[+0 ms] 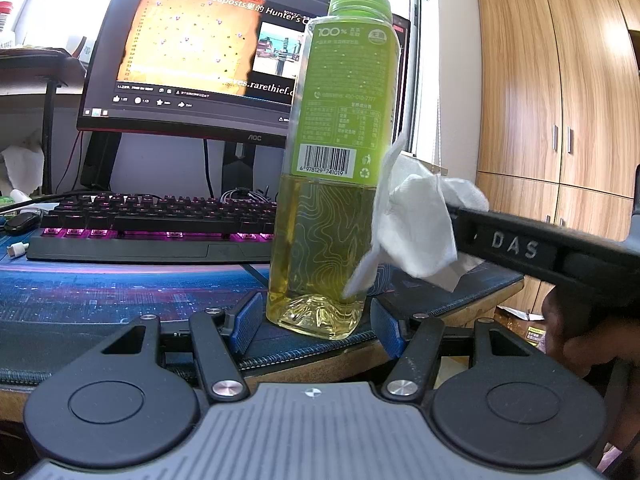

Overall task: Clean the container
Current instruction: 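Continue rubbing the tissue over the bottle side with the left tool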

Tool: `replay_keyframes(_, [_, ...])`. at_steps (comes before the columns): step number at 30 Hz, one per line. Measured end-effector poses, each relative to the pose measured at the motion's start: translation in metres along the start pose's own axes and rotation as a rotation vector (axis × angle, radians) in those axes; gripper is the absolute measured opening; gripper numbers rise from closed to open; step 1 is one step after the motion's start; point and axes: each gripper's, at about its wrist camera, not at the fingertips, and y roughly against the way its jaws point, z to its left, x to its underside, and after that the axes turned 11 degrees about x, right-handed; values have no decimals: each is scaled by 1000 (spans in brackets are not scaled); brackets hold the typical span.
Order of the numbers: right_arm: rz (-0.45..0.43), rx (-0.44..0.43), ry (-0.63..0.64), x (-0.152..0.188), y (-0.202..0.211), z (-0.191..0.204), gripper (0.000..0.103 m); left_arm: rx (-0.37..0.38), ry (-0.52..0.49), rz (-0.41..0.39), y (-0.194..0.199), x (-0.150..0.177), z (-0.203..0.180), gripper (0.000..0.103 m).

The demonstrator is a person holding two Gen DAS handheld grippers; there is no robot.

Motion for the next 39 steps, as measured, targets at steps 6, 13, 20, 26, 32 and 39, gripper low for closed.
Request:
replay_keyframes(6, [-40,-17,11,-9,10,6,8,-1,1,-1,1,0,0,64])
replay_keyframes(13, [-46,-20,15,-10,10,7,8,-1,2,-1,1,-1,0,64])
replay_keyframes(20, [8,1,5,1,-1,0,8,0,2,-2,0,-1,0,64])
replay_keyframes(26, [-22,-6,13,-5,7,4,8,0,3,-2,1,-1,1,64])
replay_keyframes(32, [-52,-21,21,-11,13,9,8,0,3,-2,1,-1,3,64])
replay_keyframes(39, [-2,-6,3,-2,2,1,8,0,2,-2,0,-1,2,64])
